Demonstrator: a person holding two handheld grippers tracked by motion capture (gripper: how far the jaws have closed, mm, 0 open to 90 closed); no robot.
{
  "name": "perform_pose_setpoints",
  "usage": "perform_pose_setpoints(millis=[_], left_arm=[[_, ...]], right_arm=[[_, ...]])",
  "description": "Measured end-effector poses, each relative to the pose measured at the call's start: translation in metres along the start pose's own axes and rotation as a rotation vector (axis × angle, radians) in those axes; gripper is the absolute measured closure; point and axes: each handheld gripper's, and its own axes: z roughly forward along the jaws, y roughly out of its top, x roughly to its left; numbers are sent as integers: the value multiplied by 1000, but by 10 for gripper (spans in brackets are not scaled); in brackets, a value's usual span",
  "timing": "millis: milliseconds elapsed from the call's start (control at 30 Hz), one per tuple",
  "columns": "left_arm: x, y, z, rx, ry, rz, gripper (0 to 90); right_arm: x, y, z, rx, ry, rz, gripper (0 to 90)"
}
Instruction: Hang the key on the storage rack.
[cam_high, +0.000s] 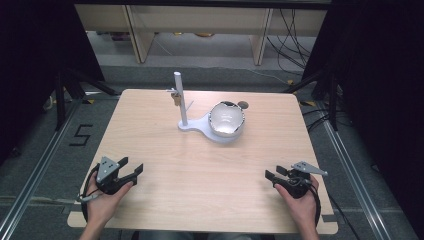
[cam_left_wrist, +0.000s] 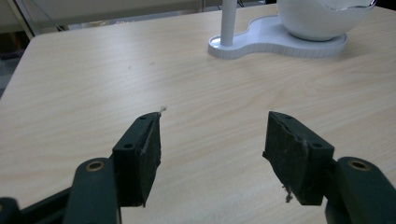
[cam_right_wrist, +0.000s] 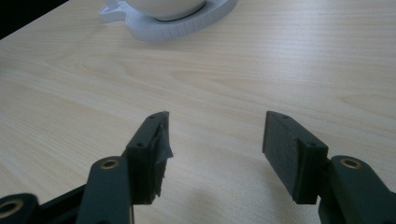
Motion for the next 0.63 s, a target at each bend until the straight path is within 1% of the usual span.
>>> perform_pose_setpoints(millis=[33, 67, 100, 167, 200, 233, 267, 300, 333, 367, 400, 433, 467, 533, 633], left_arm=[[0, -4, -1, 1, 4, -2, 357], [0, -8, 0, -14, -1, -11, 356], [-1, -11, -1, -18, 6, -13, 354], [-2, -17, -1, -35, -1, -19, 350], [-4, -18, -1, -28, -1, -21, 350], [-6, -19, 0, -46, -7, -14, 344], [-7, -18, -1, -42, -6, 12, 343], [-8, -18, 0, -44, -14, 24, 342], [-10, -18, 1, -32, -14, 36, 341], [-10, -18, 1, -31, -14, 40, 338], [-10, -18, 2, -38, -14, 41, 338], [-10, -17, 2, -20, -10, 42, 337], [-10, -17, 3, -24, -12, 38, 334], [-10, -17, 3, -23, -12, 35, 331], [-9, -17, 3, -21, -19, 28, 323]], right_arm=[[-2, 0, 0, -2, 1, -16, 422], [-1, 0, 0, 4, 15, -1, 421], [-1, 1, 0, 2, 13, -3, 421], [-1, 1, -1, 7, 18, -2, 422], [-1, 1, -1, 9, 23, 3, 422], [0, 1, -1, 16, 22, 7, 422], [3, 1, -2, 33, 20, 40, 422], [-1, 1, 0, 4, 8, -23, 422], [2, 0, 0, 18, 5, 11, 422], [2, 0, 0, 18, 7, 11, 422], [2, 0, 0, 19, 6, 10, 422], [2, 0, 1, 15, 8, 12, 422], [2, 0, 1, 13, 19, 13, 423], [3, 1, 0, 21, 17, 21, 425], [3, 0, 1, 25, 2, 12, 422]])
